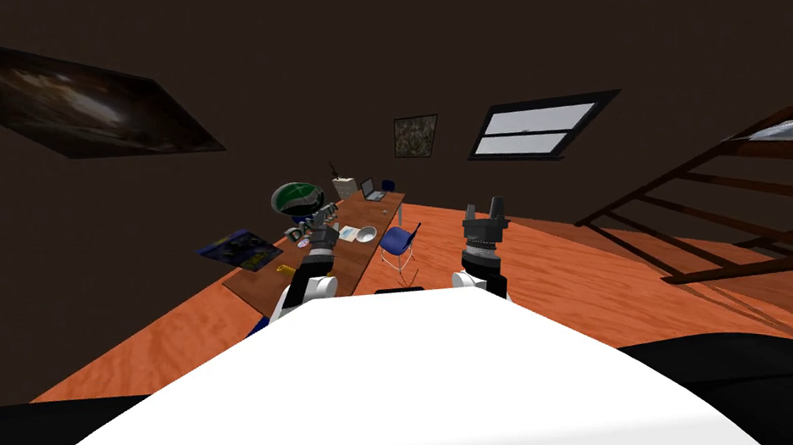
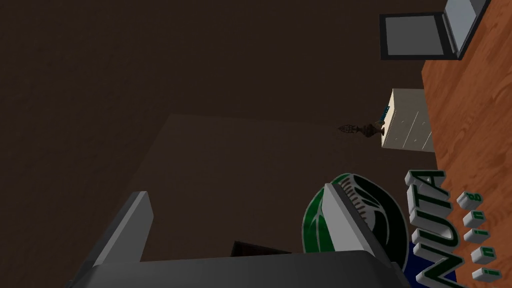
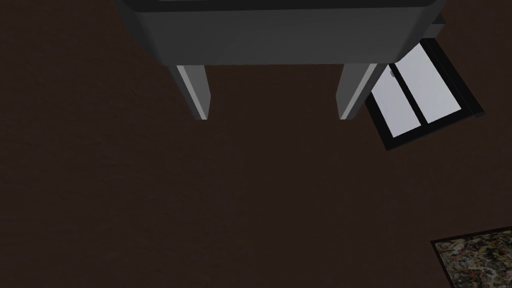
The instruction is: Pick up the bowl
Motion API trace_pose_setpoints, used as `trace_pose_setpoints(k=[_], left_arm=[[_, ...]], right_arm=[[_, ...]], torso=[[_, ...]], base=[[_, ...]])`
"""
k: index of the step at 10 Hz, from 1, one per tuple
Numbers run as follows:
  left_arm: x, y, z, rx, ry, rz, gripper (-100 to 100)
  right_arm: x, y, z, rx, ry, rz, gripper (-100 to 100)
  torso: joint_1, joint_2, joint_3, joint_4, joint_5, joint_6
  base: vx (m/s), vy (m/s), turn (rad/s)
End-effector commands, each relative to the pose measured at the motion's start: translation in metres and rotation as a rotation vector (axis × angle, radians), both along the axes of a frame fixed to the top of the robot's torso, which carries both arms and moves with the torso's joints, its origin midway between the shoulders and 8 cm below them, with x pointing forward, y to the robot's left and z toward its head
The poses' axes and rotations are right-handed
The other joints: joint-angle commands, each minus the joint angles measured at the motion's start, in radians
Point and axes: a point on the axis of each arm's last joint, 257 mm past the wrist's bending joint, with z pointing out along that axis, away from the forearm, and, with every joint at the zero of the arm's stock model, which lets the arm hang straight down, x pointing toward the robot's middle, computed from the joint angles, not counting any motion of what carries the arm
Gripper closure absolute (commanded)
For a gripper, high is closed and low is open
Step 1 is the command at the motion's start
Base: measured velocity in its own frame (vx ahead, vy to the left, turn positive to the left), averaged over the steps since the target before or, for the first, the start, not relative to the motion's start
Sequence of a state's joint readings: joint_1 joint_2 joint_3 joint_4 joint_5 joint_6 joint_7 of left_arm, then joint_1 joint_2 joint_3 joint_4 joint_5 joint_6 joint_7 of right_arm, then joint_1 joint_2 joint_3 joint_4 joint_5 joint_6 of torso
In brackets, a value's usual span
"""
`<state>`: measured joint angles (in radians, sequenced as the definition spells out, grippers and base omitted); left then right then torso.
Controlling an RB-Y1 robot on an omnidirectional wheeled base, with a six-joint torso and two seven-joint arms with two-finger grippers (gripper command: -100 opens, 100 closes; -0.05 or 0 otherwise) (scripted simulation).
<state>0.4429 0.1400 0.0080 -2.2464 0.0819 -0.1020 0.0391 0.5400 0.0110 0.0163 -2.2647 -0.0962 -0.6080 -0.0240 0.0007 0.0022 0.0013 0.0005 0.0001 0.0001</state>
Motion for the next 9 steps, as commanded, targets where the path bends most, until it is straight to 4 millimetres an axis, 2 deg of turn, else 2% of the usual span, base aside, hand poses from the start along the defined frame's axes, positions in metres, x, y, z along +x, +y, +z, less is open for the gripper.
trace_pose_setpoints(k=[1, 3, 8, 9], left_arm=[[0.004, 0.004, -0.012, -0.005, 0.039, 0.005, -100], [0.012, 0.012, -0.037, -0.020, 0.120, 0.018, -100], [0.018, 0.024, -0.075, -0.046, 0.250, 0.040, -100], [0.020, 0.029, -0.089, -0.060, 0.296, 0.050, -100]], right_arm=[[0.000, 0.000, 0.000, 0.000, 0.000, 0.000, 0], [0.000, 0.000, 0.000, 0.000, 0.000, 0.000, 0], [0.000, 0.000, 0.000, 0.000, 0.000, 0.000, 0], [0.000, 0.000, 0.000, 0.000, 0.000, 0.000, 0]], torso=[[0.000, 0.000, 0.000, 0.000, 0.000, 0.000], [0.000, 0.000, 0.000, 0.000, 0.000, 0.000], [0.000, -0.001, -0.001, 0.000, 0.000, 0.000], [0.001, -0.002, -0.001, 0.000, 0.000, -0.001]], base=[[-0.034, 0.007, -0.103], [-0.030, 0.004, -0.257], [-0.017, 0.005, -0.116], [-0.011, 0.005, -0.170]])
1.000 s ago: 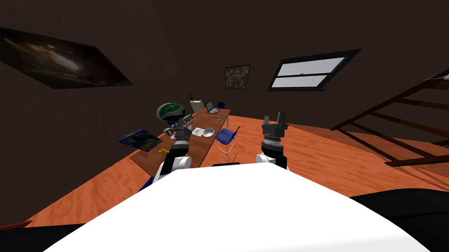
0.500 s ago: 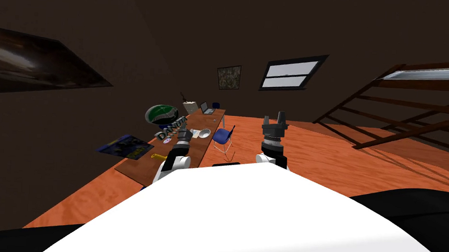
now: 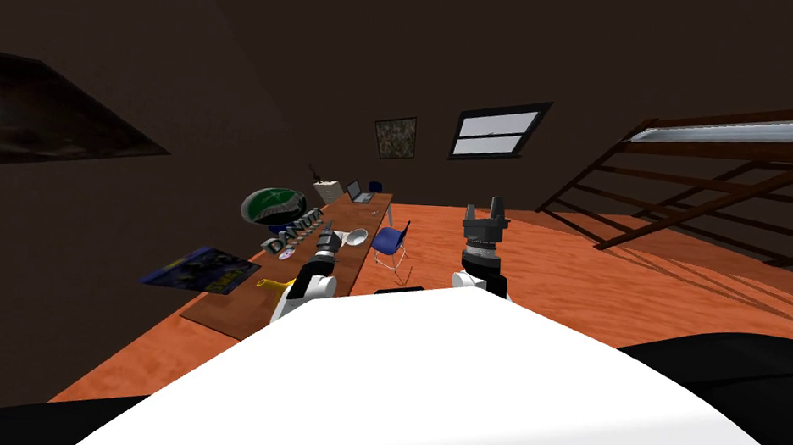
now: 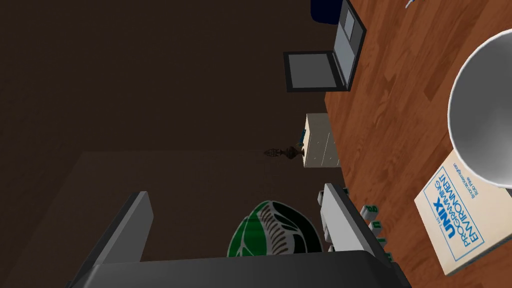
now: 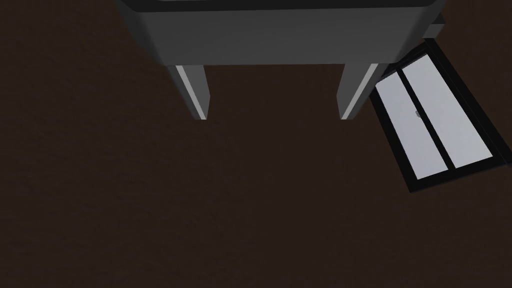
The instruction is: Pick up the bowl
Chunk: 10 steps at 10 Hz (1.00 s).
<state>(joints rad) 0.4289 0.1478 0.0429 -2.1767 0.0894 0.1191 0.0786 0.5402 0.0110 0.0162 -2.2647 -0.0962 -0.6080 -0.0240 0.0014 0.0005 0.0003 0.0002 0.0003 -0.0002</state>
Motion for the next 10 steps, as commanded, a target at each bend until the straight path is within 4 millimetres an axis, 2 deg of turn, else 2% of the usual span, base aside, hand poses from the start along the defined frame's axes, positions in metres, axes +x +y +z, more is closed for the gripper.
trace_pose_setpoints(k=[1, 2, 3, 8, 9, 10], left_arm=[[0.002, 0.003, -0.010, -0.009, 0.037, 0.007, -100], [0.002, 0.009, -0.024, -0.024, 0.080, 0.018, -100], [0.002, 0.009, -0.027, -0.025, 0.093, 0.019, -100], [-0.002, 0.027, -0.075, -0.081, 0.247, 0.060, -100], [-0.003, 0.027, -0.079, -0.083, 0.262, 0.062, -100], [-0.006, 0.033, -0.093, -0.103, 0.307, 0.077, -100]], right_arm=[[0.000, 0.000, 0.000, 0.000, 0.000, 0.000, 0], [0.000, 0.000, 0.000, 0.000, 0.000, 0.000, 0], [0.000, 0.000, 0.000, 0.000, 0.000, 0.000, 0], [0.000, 0.000, 0.000, 0.000, 0.000, 0.000, 0], [0.000, 0.000, 0.000, 0.000, 0.000, 0.000, 0], [0.000, 0.000, 0.000, 0.000, 0.000, 0.000, 0]], torso=[[0.000, 0.000, 0.000, 0.000, 0.000, 0.000], [0.000, 0.000, 0.000, 0.000, 0.000, 0.000], [0.000, 0.000, 0.000, 0.000, 0.000, 0.000], [0.000, -0.001, -0.001, 0.000, 0.000, -0.001], [0.000, -0.002, -0.001, 0.000, 0.000, 0.000], [0.001, -0.002, -0.001, 0.000, 0.000, -0.001]], base=[[-0.007, 0.007, -0.094], [-0.003, 0.007, -0.175], [-0.002, 0.009, -0.093], [0.005, 0.010, -0.128], [0.011, 0.012, -0.074], [0.017, 0.013, -0.150]])
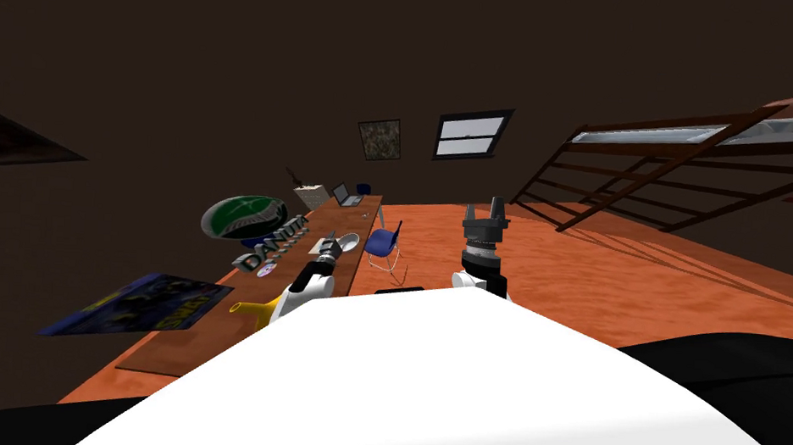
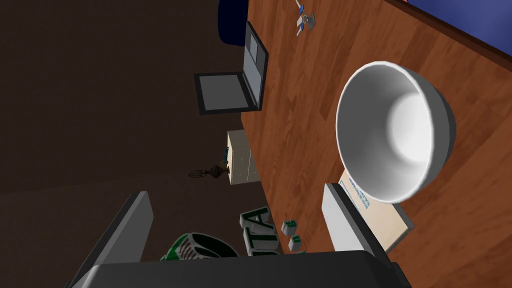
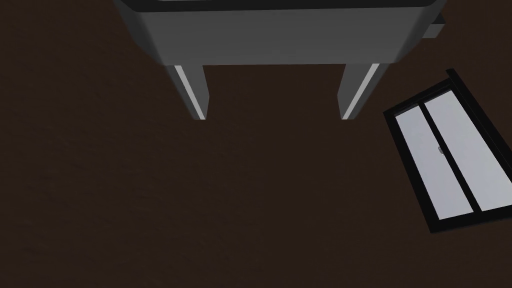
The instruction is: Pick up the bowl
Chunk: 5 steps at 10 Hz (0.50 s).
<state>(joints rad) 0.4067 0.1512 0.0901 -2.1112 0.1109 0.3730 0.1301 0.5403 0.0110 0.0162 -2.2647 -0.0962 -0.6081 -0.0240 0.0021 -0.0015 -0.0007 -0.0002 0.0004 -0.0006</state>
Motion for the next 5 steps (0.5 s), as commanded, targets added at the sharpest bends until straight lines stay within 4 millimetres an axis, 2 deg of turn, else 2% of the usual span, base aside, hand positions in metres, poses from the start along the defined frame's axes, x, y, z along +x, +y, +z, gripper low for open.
trace_pose_setpoints(k=[1, 2, 3, 5], left_arm=[[-0.005, 0.002, -0.011, -0.013, 0.038, 0.009, -100], [-0.009, 0.008, -0.025, -0.034, 0.084, 0.025, -100], [-0.009, 0.008, -0.028, -0.035, 0.092, 0.026, -100], [-0.019, 0.018, -0.053, -0.077, 0.174, 0.058, -100]], right_arm=[[0.000, 0.000, 0.000, 0.000, 0.000, 0.000, 0], [0.000, 0.000, 0.000, 0.000, 0.000, 0.000, 0], [0.000, 0.000, 0.000, 0.000, 0.000, 0.000, 0], [0.000, 0.000, 0.000, 0.000, 0.000, 0.000, 0]], torso=[[0.000, 0.000, 0.000, 0.000, 0.000, 0.000], [0.000, 0.000, 0.000, 0.000, 0.000, 0.000], [0.000, 0.000, 0.000, 0.000, 0.000, 0.000], [0.000, 0.000, 0.000, 0.000, 0.000, 0.000]], base=[[0.014, 0.015, -0.072], [0.019, 0.016, -0.106], [0.018, 0.016, -0.069], [0.029, 0.022, -0.143]])
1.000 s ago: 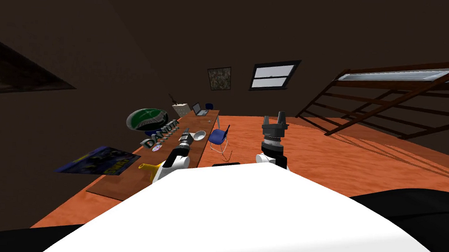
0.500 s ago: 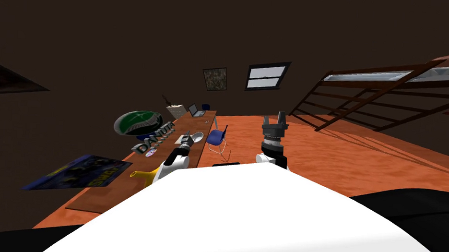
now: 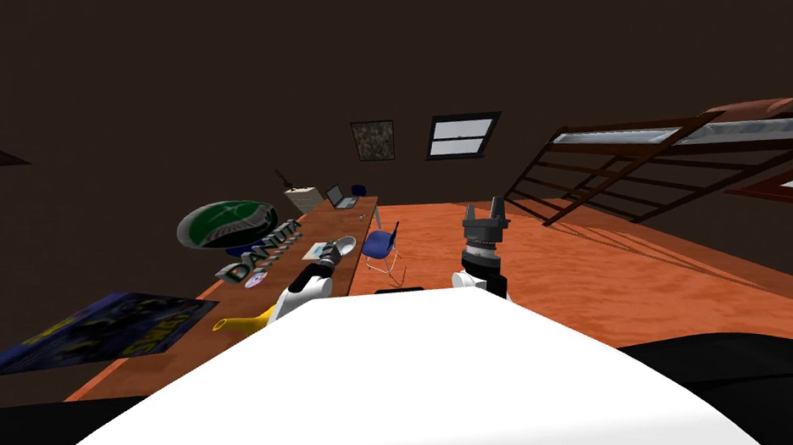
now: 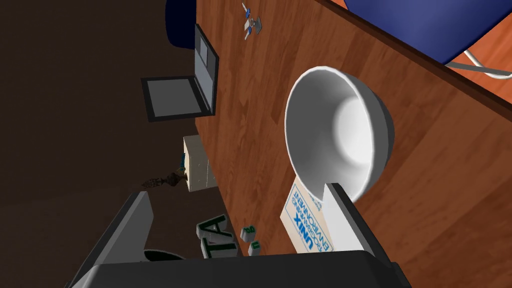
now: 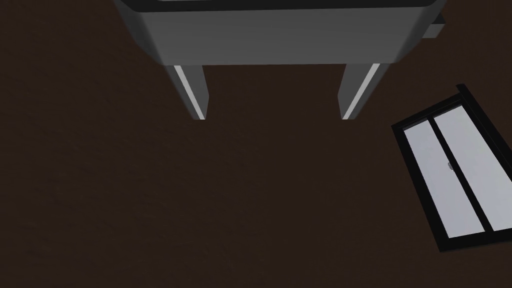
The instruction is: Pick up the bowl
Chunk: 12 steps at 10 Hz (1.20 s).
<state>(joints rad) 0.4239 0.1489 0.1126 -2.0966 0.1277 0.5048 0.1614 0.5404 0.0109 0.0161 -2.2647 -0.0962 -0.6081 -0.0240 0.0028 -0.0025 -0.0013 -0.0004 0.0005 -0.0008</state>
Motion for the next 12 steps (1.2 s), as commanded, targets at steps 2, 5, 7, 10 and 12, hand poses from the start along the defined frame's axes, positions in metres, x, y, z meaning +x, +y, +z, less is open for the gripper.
trace_pose_setpoints(k=[2, 5, 7, 10, 12], left_arm=[[-0.008, 0.009, -0.026, -0.039, 0.086, 0.029, -100], [-0.024, 0.018, -0.053, -0.084, 0.183, 0.065, -100], [-0.035, 0.021, -0.069, -0.110, 0.243, 0.085, -100], [-0.053, 0.027, -0.092, -0.154, 0.330, 0.120, -100], [-0.071, 0.031, -0.112, -0.195, 0.406, 0.153, -100]], right_arm=[[0.000, 0.000, 0.000, 0.000, 0.000, 0.000, 0], [0.000, 0.000, 0.000, 0.000, 0.000, 0.000, 0], [0.000, 0.000, 0.000, 0.000, 0.000, 0.000, 0], [0.000, 0.000, 0.000, 0.000, 0.000, 0.000, 0], [0.000, 0.000, 0.000, 0.000, 0.000, 0.000, 0]], torso=[[0.000, 0.000, 0.000, 0.000, 0.000, 0.000], [0.000, -0.001, 0.000, 0.000, 0.000, 0.000], [0.000, -0.001, -0.001, 0.000, 0.000, 0.000], [0.001, -0.002, -0.001, -0.001, 0.000, -0.001], [0.000, -0.003, -0.002, -0.001, 0.000, 0.000]], base=[[0.037, 0.026, -0.083], [0.043, 0.024, -0.095], [0.042, 0.035, -0.055], [0.062, 0.040, -0.064], [0.079, 0.033, -0.077]])
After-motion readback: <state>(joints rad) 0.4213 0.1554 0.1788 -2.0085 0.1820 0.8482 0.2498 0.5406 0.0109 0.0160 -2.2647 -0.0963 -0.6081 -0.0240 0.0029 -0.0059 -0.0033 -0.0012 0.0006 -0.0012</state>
